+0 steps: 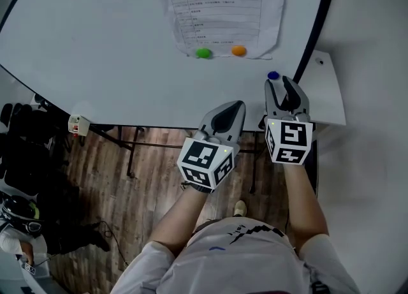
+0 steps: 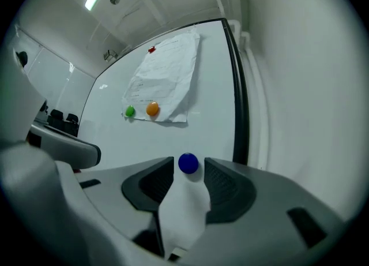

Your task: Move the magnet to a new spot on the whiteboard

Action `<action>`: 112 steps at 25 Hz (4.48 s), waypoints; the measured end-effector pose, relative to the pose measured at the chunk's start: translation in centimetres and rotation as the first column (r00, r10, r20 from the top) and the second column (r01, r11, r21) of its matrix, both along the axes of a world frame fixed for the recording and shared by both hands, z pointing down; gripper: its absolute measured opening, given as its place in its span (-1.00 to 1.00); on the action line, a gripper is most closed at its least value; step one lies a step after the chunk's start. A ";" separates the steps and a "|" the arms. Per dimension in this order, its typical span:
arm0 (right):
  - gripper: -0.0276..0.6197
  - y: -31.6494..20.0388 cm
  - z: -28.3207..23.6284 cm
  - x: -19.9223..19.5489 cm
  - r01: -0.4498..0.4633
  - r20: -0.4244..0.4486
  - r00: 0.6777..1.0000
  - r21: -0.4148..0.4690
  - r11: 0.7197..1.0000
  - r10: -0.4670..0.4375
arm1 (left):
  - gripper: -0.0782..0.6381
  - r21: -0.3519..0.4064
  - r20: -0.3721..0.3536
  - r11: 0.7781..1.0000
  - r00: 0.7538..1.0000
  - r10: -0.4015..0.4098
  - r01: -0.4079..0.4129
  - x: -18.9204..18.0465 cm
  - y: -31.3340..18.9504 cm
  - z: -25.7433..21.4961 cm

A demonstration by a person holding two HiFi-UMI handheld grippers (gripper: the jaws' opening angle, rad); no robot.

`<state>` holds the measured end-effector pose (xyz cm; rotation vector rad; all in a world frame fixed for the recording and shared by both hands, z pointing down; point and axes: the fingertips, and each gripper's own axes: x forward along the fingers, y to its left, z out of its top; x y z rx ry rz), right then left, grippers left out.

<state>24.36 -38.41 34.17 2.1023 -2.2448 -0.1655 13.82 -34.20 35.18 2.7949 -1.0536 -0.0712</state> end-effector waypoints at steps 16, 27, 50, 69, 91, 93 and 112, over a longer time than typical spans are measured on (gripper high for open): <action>-0.51 -1.3 0.0 -0.5 -0.157 -0.130 0.979 0.013 0.987 0.157 | -0.75 -0.015 0.007 1.000 1.000 -0.020 0.020 -2.1 -0.9 0.6; -0.52 -0.8 -0.1 -0.3 -0.140 -0.070 0.988 -0.010 0.990 0.139 | -0.75 -0.019 -0.008 1.000 1.000 -0.016 0.016 -3.4 -0.7 0.5; -0.52 9.0 -1.0 -7.6 -0.027 -0.020 0.999 0.007 1.000 0.027 | -0.75 -0.011 -0.022 0.999 0.999 0.047 -0.047 -7.0 5.7 -0.1; -0.52 16.7 -2.7 -13.5 -0.023 -0.008 1.000 0.046 0.999 0.023 | -0.75 0.005 -0.046 0.993 0.992 0.114 -0.114 -11.0 11.6 -1.6; -0.52 15.9 -5.0 -13.3 0.005 -0.027 1.000 0.071 0.997 -0.003 | -0.75 0.049 -0.071 0.995 0.994 0.087 -0.084 -10.9 11.0 -4.3; -0.52 15.5 -5.1 -13.0 0.007 -0.030 1.000 0.074 0.997 -0.005 | -0.75 0.053 -0.076 0.995 0.994 0.085 -0.081 -10.7 10.7 -4.4; -0.52 8.6 -7.1 -7.6 0.034 -0.044 0.999 0.101 0.994 -0.030 | -0.75 0.069 -0.069 0.997 0.997 0.036 -0.031 -6.4 5.4 -5.0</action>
